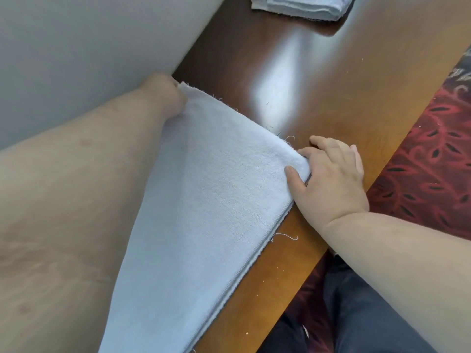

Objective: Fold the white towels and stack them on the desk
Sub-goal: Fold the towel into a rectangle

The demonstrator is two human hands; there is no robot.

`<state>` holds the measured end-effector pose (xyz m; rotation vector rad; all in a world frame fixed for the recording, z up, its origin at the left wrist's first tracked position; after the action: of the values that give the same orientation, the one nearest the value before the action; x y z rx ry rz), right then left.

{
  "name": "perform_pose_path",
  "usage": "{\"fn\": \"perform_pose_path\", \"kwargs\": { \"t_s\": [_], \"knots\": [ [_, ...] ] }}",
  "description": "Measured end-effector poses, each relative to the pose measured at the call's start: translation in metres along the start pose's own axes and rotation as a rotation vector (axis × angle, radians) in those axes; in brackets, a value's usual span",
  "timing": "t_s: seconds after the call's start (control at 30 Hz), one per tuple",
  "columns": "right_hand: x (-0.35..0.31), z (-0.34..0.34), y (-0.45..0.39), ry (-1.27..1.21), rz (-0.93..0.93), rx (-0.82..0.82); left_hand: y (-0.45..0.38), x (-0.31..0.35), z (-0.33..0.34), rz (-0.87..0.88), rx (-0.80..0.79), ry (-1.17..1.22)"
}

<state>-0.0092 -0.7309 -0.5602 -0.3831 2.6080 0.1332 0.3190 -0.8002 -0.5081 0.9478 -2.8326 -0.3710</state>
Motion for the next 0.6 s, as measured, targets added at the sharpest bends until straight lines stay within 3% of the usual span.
{"fn": "perform_pose_path", "kwargs": {
  "t_s": [0.2,0.37,0.5,0.6],
  "knots": [
    [0.001,-0.001,0.001,-0.067,-0.087,0.024,0.011,-0.019,-0.011,0.011,0.024,0.324],
    [0.001,-0.008,0.001,-0.155,-0.104,0.054,0.043,-0.033,-0.032,-0.108,0.033,0.518],
    [-0.007,-0.028,0.017,-0.453,-0.013,-0.074,0.074,-0.045,-0.049,-0.287,0.020,0.786],
    [-0.045,-0.049,0.046,-0.618,-0.067,-0.138,0.101,-0.062,-0.063,-0.336,0.051,0.926]
  ]
}}
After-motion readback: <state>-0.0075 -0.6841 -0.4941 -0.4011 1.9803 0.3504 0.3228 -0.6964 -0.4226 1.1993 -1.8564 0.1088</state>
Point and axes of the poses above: each hand's wrist, its own y-axis away from the middle knuckle, its own z-axis out of the palm, x = y × z, the point moved 4 cm from there along -y, towards the middle knuckle, and after that the axes turned 2 degrees about x, right-handed, at the moved point
